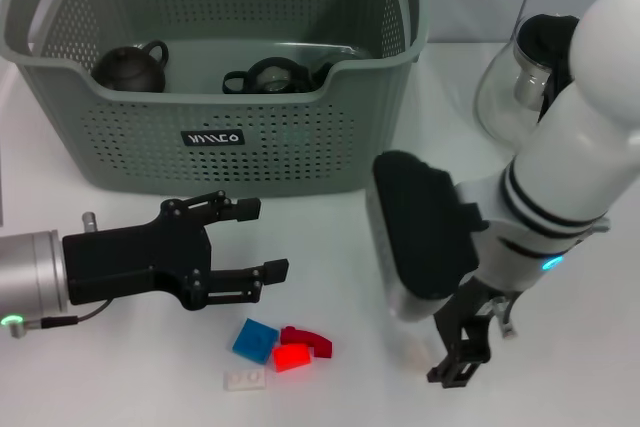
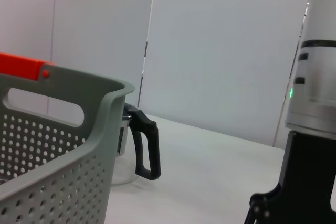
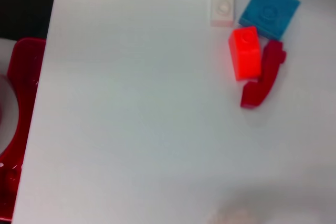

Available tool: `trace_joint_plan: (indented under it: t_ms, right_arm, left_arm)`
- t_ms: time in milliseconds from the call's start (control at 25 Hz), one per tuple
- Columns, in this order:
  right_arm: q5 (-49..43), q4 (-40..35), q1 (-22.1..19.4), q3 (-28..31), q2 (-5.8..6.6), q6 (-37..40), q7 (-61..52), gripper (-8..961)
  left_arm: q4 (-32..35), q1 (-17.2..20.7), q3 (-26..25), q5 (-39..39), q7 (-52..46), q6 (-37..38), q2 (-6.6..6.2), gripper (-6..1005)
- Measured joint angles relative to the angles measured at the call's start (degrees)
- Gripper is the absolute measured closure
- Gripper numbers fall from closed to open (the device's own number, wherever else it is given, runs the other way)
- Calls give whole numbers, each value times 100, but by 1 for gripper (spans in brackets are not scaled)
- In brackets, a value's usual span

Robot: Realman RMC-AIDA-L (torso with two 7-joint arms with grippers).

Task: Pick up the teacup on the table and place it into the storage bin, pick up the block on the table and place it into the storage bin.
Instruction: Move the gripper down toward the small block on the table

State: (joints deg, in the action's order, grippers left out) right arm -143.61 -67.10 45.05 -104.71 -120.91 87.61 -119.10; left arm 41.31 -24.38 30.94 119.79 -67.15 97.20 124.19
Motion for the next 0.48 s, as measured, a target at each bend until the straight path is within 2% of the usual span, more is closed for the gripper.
trace_joint_plan:
  t_ms: [480]
  right_arm:
    - [119, 368, 66, -441, -13, -501, -177, 127]
  left_arm:
    - [-44, 13, -19, 0, 25, -91, 0, 152]
